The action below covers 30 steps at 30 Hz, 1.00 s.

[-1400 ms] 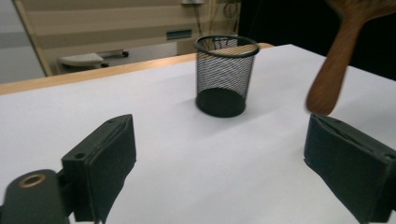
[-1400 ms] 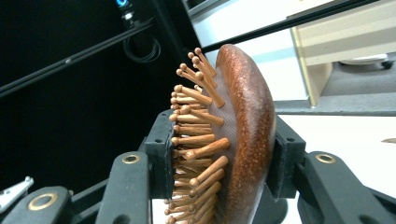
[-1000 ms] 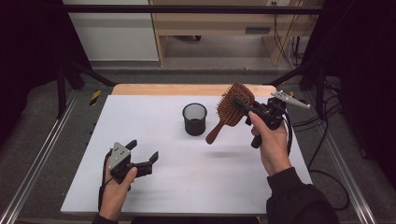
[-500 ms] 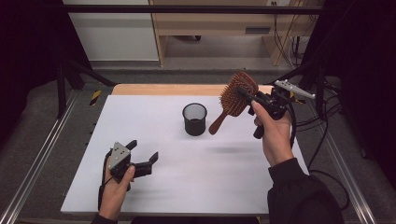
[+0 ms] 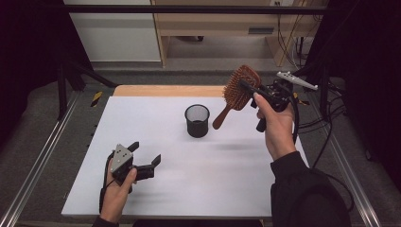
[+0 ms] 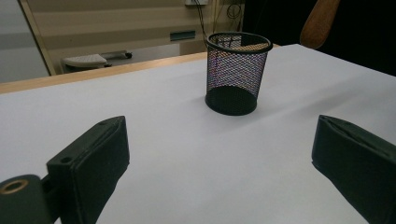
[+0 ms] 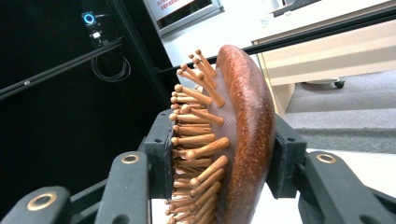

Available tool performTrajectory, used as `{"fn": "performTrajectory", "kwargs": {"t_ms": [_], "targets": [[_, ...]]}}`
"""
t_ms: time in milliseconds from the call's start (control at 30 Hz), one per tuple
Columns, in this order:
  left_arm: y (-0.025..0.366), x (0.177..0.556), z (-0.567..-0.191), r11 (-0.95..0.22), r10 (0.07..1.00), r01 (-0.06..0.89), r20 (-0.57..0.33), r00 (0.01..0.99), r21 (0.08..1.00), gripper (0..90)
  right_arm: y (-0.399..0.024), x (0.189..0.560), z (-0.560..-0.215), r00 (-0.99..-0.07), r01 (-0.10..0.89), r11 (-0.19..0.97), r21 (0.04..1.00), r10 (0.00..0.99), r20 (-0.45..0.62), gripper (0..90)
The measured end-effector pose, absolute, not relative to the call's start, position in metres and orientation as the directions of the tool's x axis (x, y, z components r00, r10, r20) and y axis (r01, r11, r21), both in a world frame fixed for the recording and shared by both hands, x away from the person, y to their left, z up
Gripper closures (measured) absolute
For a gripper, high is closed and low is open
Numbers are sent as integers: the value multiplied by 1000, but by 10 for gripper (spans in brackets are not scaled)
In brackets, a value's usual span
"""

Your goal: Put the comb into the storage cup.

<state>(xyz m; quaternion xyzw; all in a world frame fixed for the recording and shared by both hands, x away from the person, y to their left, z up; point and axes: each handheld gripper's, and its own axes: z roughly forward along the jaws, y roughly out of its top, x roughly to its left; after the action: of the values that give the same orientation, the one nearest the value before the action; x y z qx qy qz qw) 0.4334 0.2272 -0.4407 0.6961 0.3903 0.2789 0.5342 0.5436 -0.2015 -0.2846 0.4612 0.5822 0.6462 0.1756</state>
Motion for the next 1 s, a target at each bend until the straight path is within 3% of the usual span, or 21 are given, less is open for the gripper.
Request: {"fn": "performTrajectory", "kwargs": {"t_ms": [1000], "targets": [[227, 434, -441, -136, 840, 238, -15, 542, 962, 41, -192, 562, -259, -524, 275, -291, 916, 754, 397, 527]]}}
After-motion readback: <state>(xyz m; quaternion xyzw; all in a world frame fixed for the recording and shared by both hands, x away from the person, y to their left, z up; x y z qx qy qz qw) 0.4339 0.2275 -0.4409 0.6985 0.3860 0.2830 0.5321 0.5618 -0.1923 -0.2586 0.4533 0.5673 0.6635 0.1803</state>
